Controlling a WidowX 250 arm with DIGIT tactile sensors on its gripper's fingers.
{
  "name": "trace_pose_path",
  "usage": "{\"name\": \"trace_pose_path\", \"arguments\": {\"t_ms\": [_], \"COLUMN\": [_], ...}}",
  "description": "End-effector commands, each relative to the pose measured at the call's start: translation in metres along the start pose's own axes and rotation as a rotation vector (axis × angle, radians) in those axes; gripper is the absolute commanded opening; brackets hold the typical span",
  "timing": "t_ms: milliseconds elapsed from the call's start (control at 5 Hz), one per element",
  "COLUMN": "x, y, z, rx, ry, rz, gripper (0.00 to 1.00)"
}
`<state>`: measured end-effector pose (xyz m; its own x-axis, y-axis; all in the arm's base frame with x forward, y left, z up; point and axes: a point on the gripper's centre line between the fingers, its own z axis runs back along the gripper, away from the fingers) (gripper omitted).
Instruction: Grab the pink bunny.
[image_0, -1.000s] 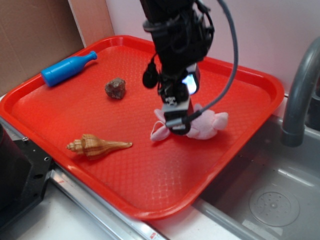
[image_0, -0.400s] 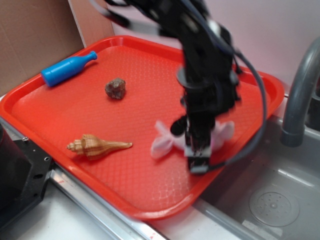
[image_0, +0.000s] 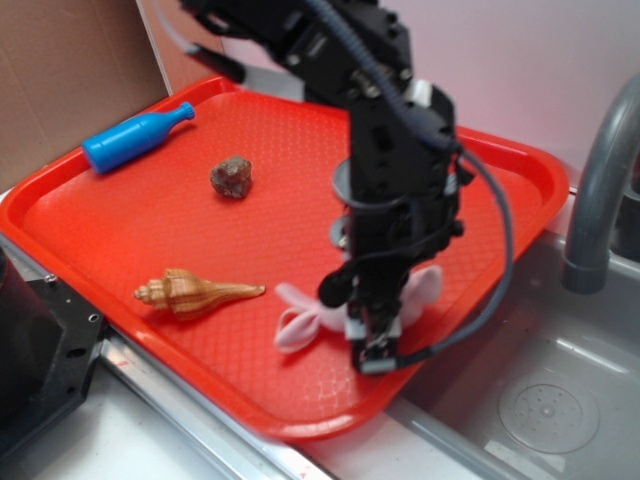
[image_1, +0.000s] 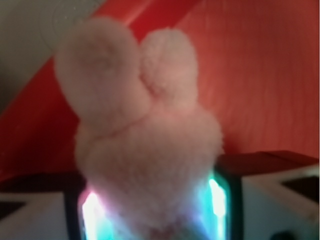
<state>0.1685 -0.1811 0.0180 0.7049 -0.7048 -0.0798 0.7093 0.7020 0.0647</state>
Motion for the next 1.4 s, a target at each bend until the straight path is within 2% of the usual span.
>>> {"name": "trace_pose_path", "arguments": {"t_ms": [0, 200, 400, 600, 800, 1000, 1200], "x": [-0.025, -0.048, -0.075, -0.111, -0.131, -0.138, -0.142], "y": [0.091, 0.100, 0.105, 0.099, 0.094, 0.104, 0.122], "z": [0.093, 0.132, 0.139, 0.138, 0.130, 0.132, 0.128], "rx": [0.052, 0.106, 0.080, 0.016, -0.101, -0.115, -0.098], "ry": [-0.198, -0.213, -0.156, -0.091, -0.076, -0.082, -0.074], "rz": [0.320, 0.526, 0.774, 1.022, 1.244, 1.231, 1.206], "gripper": [0.00, 0.00, 0.00, 0.00, 0.00, 0.00, 0.00]}}
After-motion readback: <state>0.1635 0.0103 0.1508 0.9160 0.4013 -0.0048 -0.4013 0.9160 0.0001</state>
